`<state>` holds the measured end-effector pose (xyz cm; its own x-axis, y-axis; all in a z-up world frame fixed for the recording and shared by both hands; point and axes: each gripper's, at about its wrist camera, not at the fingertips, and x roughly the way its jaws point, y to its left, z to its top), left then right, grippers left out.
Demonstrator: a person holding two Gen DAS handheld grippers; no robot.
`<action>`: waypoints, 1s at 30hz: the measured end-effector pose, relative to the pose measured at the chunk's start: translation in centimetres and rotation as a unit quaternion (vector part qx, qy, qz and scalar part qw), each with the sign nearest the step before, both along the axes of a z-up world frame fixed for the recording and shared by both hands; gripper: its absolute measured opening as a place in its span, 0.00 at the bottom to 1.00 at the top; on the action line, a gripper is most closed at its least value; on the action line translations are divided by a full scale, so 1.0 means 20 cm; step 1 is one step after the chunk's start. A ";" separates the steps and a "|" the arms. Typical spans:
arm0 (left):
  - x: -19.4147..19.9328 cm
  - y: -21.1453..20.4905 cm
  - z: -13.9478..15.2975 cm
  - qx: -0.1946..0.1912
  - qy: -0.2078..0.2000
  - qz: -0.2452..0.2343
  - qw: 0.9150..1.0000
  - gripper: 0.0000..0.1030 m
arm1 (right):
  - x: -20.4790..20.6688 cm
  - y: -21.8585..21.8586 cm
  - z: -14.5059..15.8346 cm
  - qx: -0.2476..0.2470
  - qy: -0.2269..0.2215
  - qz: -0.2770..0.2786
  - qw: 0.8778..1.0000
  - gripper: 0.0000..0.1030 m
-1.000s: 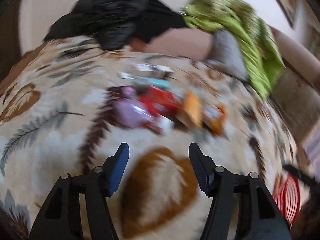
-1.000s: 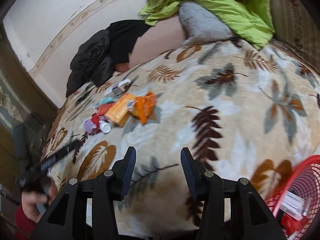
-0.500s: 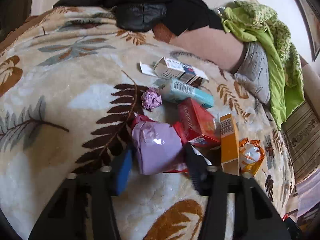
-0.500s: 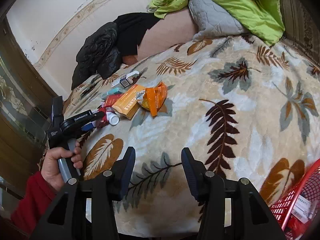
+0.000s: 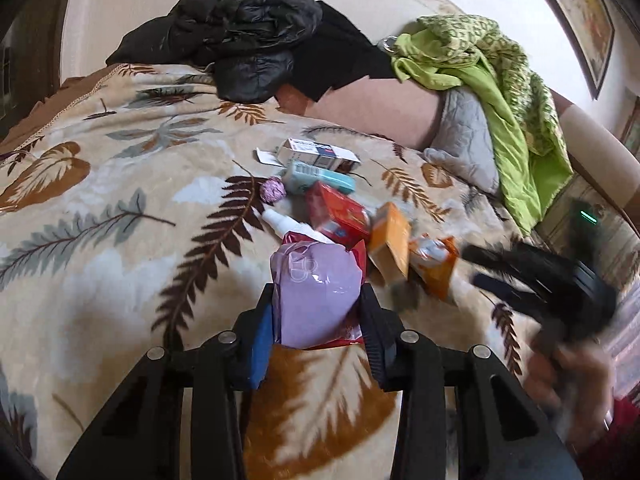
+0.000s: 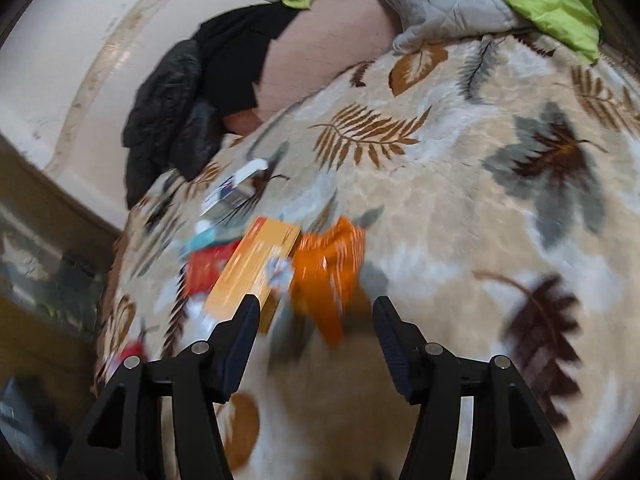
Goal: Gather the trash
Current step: 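Grasp the purple wrapper with the left tool while the right tool grasps the orange packet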
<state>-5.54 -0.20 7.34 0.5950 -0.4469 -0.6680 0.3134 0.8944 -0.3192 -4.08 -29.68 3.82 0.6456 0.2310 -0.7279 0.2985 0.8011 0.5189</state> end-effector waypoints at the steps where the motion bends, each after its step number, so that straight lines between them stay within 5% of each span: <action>1: -0.02 0.00 0.00 0.003 -0.003 -0.001 1.000 0.37 | 0.04 -0.01 -0.03 -0.001 0.005 -0.003 1.000 0.61; 5: -0.08 -0.02 -0.02 0.017 -0.011 -0.002 1.000 0.37 | 0.12 -0.02 -0.11 0.034 -0.001 -0.003 0.999 0.60; 6: -0.08 -0.02 -0.03 0.016 -0.010 -0.003 1.000 0.37 | 0.11 -0.02 -0.10 0.043 -0.011 0.002 0.999 0.47; 7: -0.09 -0.03 -0.04 0.016 -0.007 -0.008 1.000 0.37 | 0.10 0.00 -0.09 0.043 -0.015 0.011 0.999 0.45; 21: -0.19 -0.07 -0.02 0.043 -0.034 -0.004 0.998 0.37 | -0.42 0.28 0.19 -0.065 -0.097 0.067 0.991 0.41; 30: -0.20 -0.09 -0.02 0.076 -0.060 0.024 0.995 0.37 | -0.59 0.33 0.19 -0.114 -0.100 0.073 0.986 0.41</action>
